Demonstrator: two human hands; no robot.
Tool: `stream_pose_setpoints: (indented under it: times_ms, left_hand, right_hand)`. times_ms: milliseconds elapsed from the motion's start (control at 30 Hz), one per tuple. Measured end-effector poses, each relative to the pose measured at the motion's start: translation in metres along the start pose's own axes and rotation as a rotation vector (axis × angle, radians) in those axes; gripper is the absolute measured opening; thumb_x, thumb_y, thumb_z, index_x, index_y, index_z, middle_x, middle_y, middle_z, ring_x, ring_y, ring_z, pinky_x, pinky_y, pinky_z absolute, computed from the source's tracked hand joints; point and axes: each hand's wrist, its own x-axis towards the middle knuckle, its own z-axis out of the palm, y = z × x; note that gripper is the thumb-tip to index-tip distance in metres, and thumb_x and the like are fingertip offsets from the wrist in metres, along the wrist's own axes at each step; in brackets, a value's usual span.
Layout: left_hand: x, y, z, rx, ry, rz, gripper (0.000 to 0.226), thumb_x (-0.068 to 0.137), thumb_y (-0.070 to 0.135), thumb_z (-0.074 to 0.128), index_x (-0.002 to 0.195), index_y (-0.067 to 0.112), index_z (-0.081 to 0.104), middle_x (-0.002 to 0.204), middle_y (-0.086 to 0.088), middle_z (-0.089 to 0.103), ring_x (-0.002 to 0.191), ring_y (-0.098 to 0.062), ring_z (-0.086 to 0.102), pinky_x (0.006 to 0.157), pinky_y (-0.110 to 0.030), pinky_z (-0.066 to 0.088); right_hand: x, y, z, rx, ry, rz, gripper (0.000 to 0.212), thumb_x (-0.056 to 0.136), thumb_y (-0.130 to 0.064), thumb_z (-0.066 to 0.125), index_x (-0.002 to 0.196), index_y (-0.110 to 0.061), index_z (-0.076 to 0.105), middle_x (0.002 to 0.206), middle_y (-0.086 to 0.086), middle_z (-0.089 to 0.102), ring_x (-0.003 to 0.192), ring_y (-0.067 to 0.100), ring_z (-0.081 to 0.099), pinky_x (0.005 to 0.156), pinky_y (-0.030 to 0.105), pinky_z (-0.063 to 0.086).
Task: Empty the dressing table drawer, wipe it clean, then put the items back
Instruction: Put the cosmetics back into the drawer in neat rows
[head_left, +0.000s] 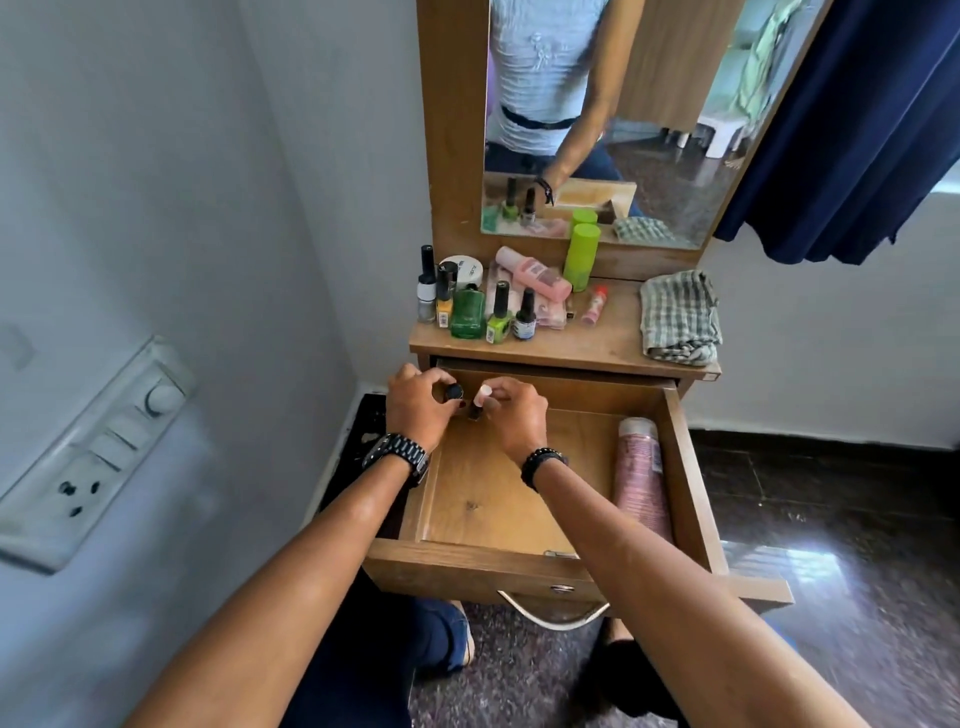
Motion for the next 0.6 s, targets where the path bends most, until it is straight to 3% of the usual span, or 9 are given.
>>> stream_pose_setpoints:
  times_ms: [167,300,400,600]
  left_hand:
    - [0.007,-0.001,0.009,0.013,-0.01,-0.03,0.029,0.078,0.024,0.071,0.106,0.02,0.065,0.105,-0.007,0.052,0.104,-0.023,0.05,0.077,-0.028,0.044]
    - [0.012,0.001,0.013,0.035,-0.005,-0.034,0.029,0.079,0.022,0.07,0.107,0.019,0.064,0.111,-0.009,0.053,0.108,-0.024,0.049,0.081,-0.032,0.047]
    - [0.015,0.002,0.014,0.029,0.008,-0.03,0.029,0.08,0.019,0.07,0.108,0.018,0.063,0.114,-0.009,0.052,0.111,-0.024,0.048,0.083,-0.032,0.046]
    - [0.011,0.004,0.009,0.009,0.016,0.0,0.029,0.079,0.014,0.069,0.107,0.017,0.061,0.112,-0.008,0.053,0.108,-0.023,0.05,0.08,-0.033,0.049]
  right_hand:
    - [0.005,0.0,0.014,-0.012,0.022,-0.015,0.022,0.087,-0.003,0.058,0.106,-0.006,0.07,0.103,0.005,0.07,0.087,0.008,0.059,0.077,0.015,0.044]
    - [0.01,-0.004,0.021,0.004,0.035,-0.015,0.02,0.088,-0.003,0.058,0.104,-0.006,0.069,0.1,0.009,0.072,0.09,0.017,0.066,0.085,0.028,0.054]
    - [0.009,-0.003,0.023,0.046,0.047,0.005,0.016,0.089,-0.004,0.058,0.103,-0.007,0.065,0.095,0.007,0.071,0.087,0.017,0.066,0.082,0.031,0.056]
    - [0.007,-0.005,0.017,0.068,0.03,0.03,0.018,0.088,0.003,0.056,0.103,-0.007,0.057,0.088,0.002,0.064,0.083,0.012,0.063,0.08,0.026,0.056]
